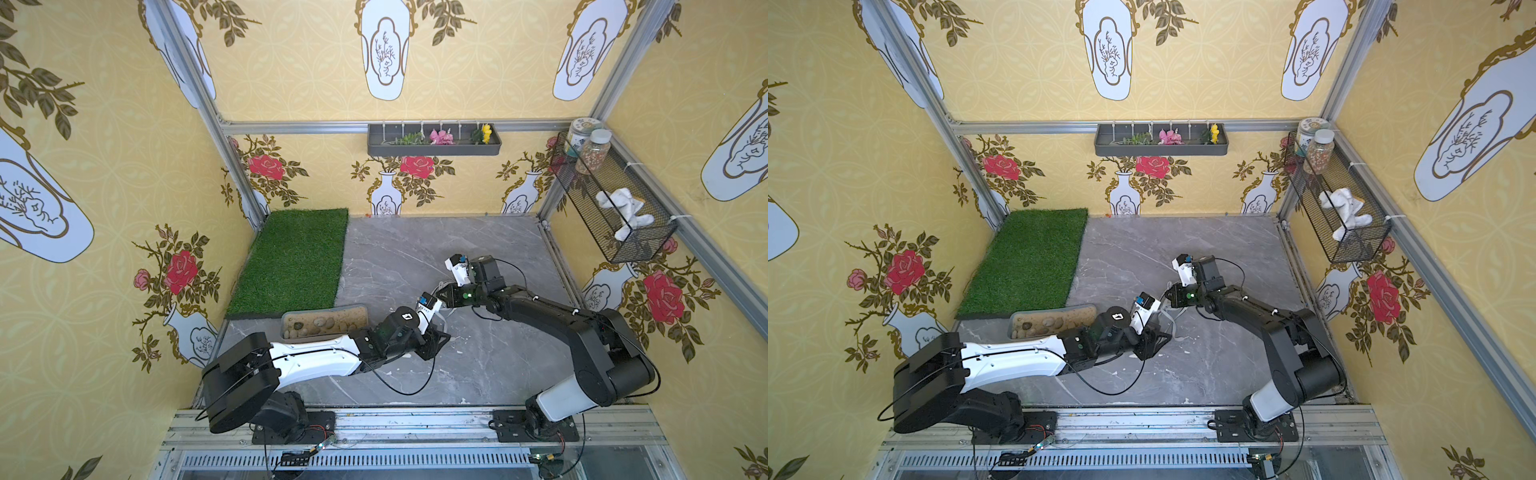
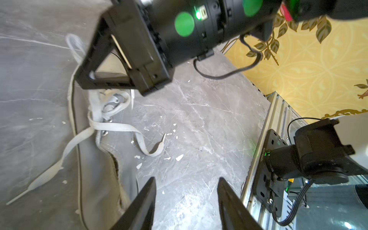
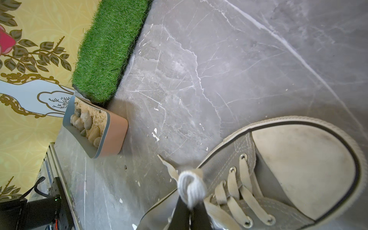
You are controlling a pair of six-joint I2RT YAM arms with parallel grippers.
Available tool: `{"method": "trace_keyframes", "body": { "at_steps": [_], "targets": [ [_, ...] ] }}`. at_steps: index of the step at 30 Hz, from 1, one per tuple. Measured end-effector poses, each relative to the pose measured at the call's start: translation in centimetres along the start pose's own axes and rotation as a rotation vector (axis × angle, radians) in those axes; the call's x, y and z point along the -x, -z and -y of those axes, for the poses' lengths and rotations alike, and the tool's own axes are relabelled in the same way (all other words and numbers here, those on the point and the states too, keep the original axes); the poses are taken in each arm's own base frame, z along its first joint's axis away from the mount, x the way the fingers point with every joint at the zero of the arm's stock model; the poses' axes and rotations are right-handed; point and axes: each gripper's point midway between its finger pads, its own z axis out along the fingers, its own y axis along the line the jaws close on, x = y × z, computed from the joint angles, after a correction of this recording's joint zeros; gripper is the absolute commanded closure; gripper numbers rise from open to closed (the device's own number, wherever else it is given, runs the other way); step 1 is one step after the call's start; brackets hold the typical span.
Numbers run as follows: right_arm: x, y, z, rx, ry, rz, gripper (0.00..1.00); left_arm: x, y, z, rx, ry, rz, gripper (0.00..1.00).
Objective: Tie the shoes
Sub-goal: Cross the shoelace with the shoelace.
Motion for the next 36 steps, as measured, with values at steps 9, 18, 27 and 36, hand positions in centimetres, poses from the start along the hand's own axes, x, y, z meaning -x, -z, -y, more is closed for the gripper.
{"method": "trace_keyframes", "body": {
  "at_steps": [9, 18, 27, 36],
  "targets": [
    [-0.8, 0.3, -0.7, 0.042, 0.108, 0.048, 1.00, 4.7, 1.6, -7.4, 0.083, 0.305, 0.016, 0.49],
    [-0.2, 0.3, -1.4, 0.081, 0.161, 0.091, 1.00, 6.7, -2.3, -10.0, 0.067, 0.453, -0.087, 0.48],
    [-0.4, 0.1, -1.9, 0.112, 0.174, 0.090, 1.00, 7.2, -5.4, -10.0, -0.014, 0.524, -0.152, 0.48],
    [-0.2, -0.2, -2.2, 0.118, 0.184, 0.094, 1.00, 7.9, -6.9, -10.4, -0.012, 0.573, -0.155, 0.53]
  ]
}}
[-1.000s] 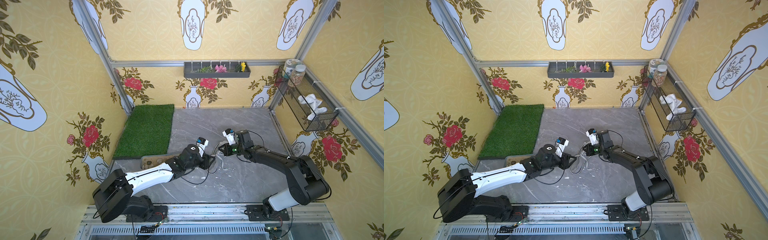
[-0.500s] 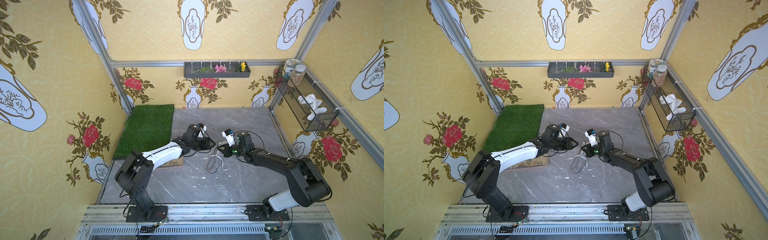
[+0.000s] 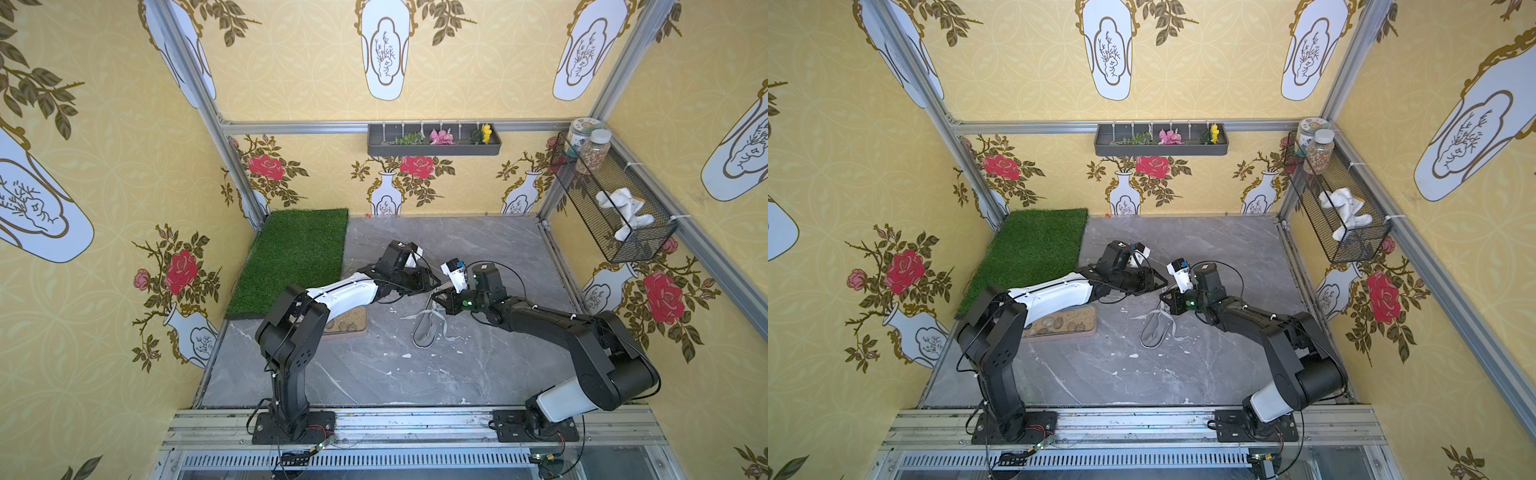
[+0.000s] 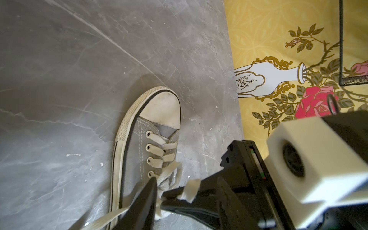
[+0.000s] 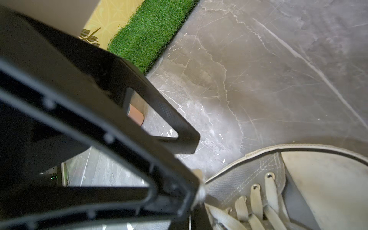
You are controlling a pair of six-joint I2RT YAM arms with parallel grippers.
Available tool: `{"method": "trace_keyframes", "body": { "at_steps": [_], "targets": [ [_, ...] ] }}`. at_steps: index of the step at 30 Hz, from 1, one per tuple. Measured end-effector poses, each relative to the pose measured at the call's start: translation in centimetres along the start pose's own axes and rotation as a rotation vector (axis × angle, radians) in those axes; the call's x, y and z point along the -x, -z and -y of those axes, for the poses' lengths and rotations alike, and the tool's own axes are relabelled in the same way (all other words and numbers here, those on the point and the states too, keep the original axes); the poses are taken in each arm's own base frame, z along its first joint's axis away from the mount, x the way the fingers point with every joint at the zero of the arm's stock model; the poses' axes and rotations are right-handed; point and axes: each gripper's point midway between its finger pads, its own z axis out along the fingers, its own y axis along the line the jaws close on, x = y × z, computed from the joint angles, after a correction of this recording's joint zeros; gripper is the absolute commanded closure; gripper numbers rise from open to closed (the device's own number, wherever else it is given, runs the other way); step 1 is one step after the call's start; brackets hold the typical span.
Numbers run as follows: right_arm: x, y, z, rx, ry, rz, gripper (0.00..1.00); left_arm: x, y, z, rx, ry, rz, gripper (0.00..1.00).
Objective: Tie the shoes
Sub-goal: Cross the shoelace with the shoelace.
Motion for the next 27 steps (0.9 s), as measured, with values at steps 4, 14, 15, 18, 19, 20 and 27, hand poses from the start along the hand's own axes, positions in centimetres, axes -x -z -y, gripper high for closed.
{"method": "trace_keyframes", "body": {
  "at_steps": [4, 14, 15, 18, 19, 20, 27],
  "targets": [
    [0.1, -0.1, -0.1, 0.003, 0.004, 0.002, 1.00, -0.2, -0.3, 0.0, 0.010, 0.008, -0.012, 0.54],
    [0.3, -0.1, -0.1, -0.002, 0.006, 0.004, 1.00, -0.7, -0.8, 0.6, 0.018, -0.003, -0.030, 0.69],
    [0.3, -0.1, -0.1, -0.002, 0.005, 0.003, 1.00, -0.7, -0.8, 0.6, 0.020, -0.004, -0.031, 0.71],
    [0.2, -0.1, -0.1, -0.002, 0.004, -0.001, 1.00, -0.8, -0.9, 0.3, 0.029, -0.006, -0.036, 0.80],
    [0.2, -0.2, -0.1, -0.003, 0.003, -0.002, 1.00, -0.8, -0.9, 0.3, 0.032, -0.007, -0.037, 0.84],
    [0.2, -0.2, -0.1, -0.003, 0.002, -0.004, 1.00, -0.9, -1.0, 0.2, 0.035, -0.006, -0.040, 0.88],
    [-0.2, -0.2, -0.1, -0.007, -0.003, -0.018, 0.94, -1.2, -0.9, 0.0, 0.048, -0.013, -0.052, 1.00]
  ]
}}
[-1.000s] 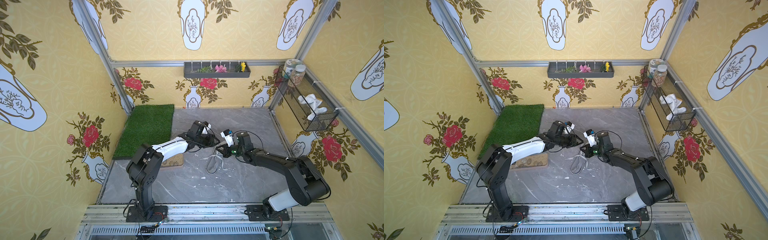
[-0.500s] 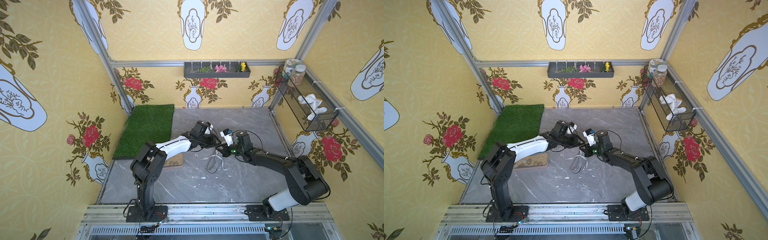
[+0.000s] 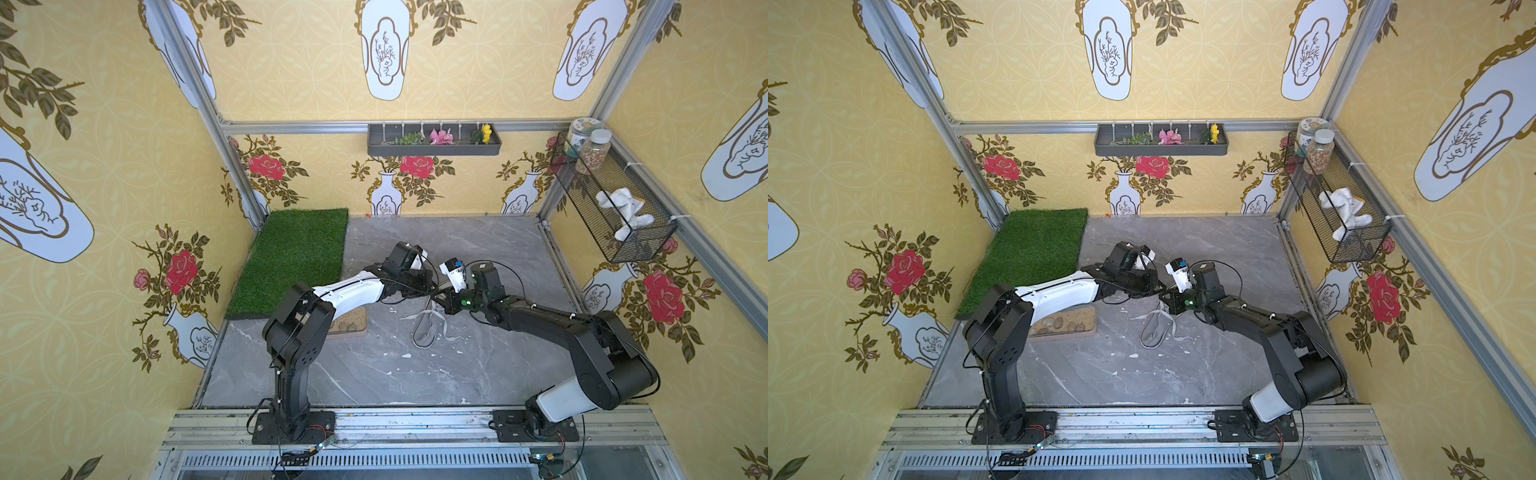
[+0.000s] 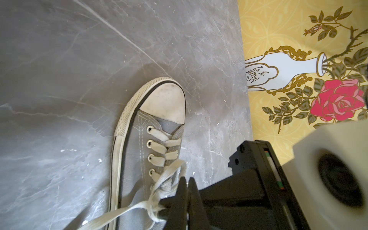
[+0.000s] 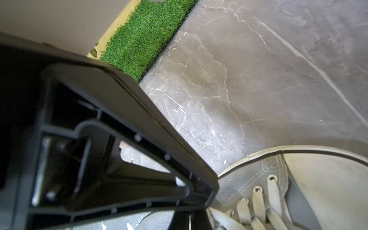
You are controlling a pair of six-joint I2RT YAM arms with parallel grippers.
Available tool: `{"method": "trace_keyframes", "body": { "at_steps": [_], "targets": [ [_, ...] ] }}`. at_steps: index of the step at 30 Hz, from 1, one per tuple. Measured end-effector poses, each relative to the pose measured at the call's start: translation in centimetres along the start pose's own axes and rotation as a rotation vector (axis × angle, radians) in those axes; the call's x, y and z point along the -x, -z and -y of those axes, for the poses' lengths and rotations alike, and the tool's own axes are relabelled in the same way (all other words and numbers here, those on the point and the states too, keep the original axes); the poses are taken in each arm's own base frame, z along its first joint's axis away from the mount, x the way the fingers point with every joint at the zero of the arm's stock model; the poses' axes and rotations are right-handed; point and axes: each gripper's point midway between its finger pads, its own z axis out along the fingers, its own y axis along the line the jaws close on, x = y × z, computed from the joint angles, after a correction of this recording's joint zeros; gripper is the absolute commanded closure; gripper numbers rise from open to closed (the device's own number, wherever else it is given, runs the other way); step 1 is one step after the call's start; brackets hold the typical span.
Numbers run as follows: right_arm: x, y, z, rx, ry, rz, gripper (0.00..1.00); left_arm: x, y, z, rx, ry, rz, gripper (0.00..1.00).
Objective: Tie the shoes
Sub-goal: Cross the shoelace with the shoelace.
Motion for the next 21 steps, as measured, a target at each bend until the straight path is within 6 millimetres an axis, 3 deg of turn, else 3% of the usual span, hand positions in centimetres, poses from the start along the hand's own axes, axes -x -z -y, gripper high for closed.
{"method": "trace_keyframes", "body": {
  "at_steps": [6, 16, 21],
  "targets": [
    [0.0, 0.5, -0.3, -0.007, -0.008, -0.015, 0.69, 0.1, 0.4, 0.2, 0.004, -0.020, 0.008, 1.00],
    [-0.5, 3.9, -0.5, -0.084, -0.071, -0.069, 0.55, 0.6, 1.8, 0.6, 0.012, -0.039, 0.056, 1.00],
    [-1.1, 6.4, 1.0, -0.166, -0.177, -0.072, 0.52, 0.2, 2.1, 0.5, 0.015, -0.038, 0.056, 1.00]
  ]
}}
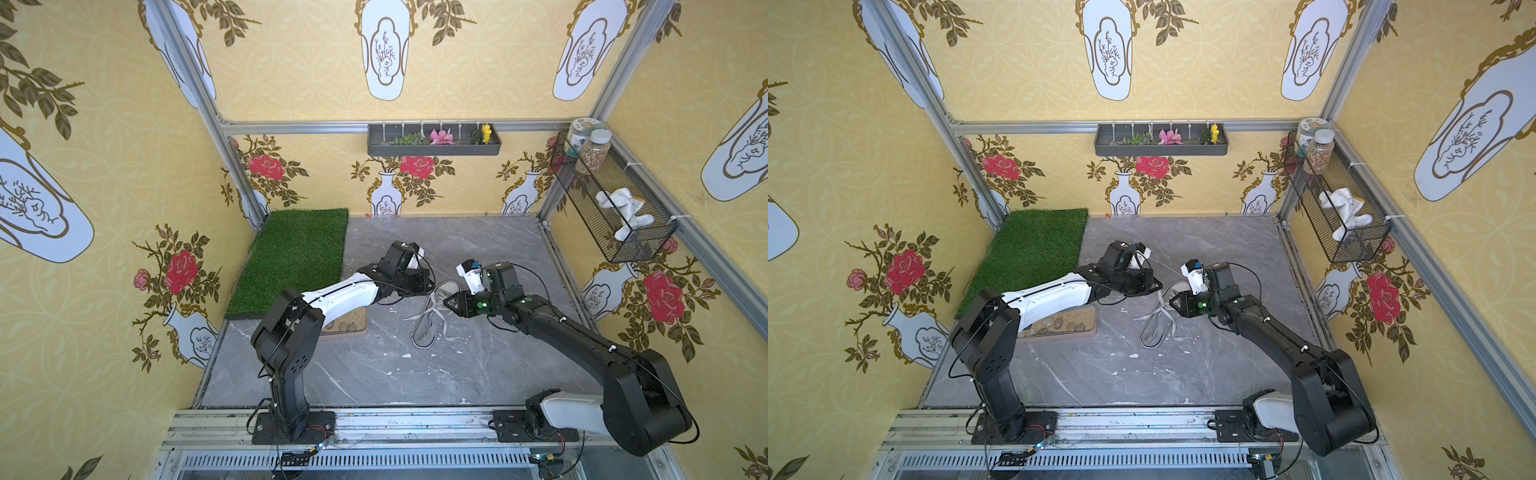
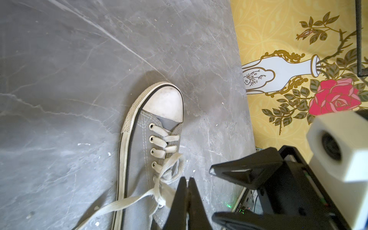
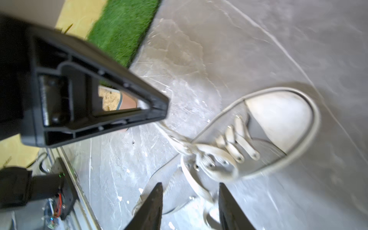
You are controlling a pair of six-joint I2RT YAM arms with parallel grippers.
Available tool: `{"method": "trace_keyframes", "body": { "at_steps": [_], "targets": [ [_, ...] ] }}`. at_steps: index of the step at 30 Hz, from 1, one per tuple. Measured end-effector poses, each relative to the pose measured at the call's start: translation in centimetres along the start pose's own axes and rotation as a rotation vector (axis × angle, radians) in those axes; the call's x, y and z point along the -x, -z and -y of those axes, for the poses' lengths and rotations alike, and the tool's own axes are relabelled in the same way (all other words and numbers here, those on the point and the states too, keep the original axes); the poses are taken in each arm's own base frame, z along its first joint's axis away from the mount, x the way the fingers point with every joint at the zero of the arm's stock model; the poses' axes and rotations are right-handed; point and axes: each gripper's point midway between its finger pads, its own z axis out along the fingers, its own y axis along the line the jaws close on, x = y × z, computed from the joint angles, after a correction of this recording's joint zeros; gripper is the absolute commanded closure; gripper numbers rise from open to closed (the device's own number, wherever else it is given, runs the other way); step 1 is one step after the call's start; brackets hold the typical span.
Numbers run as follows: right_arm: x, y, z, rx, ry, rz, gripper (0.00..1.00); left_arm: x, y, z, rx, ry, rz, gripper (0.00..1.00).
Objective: Tie the shoes
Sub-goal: Cross the shoelace with the shoelace.
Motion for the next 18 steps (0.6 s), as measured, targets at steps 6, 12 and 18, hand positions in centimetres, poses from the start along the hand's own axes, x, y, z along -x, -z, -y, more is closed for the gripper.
{"method": "trace_keyframes", "body": {
  "at_steps": [6, 12, 18],
  "targets": [
    [-1.1, -0.9, 2.7, -0.081, -0.103, -0.057, 0.54, -0.2, -0.1, 0.3, -0.016, -0.008, -0.002, 1.00],
    [-1.6, -2.8, 3.6, -0.076, -0.131, -0.111, 0.59, -0.4, -0.2, 0.9, -0.034, -0.020, -0.009, 1.00],
    [-1.0, -4.0, 3.4, -0.047, -0.111, -0.113, 0.66, -0.6, -0.3, 1.2, -0.045, -0.026, -0.017, 1.00]
  ]
}}
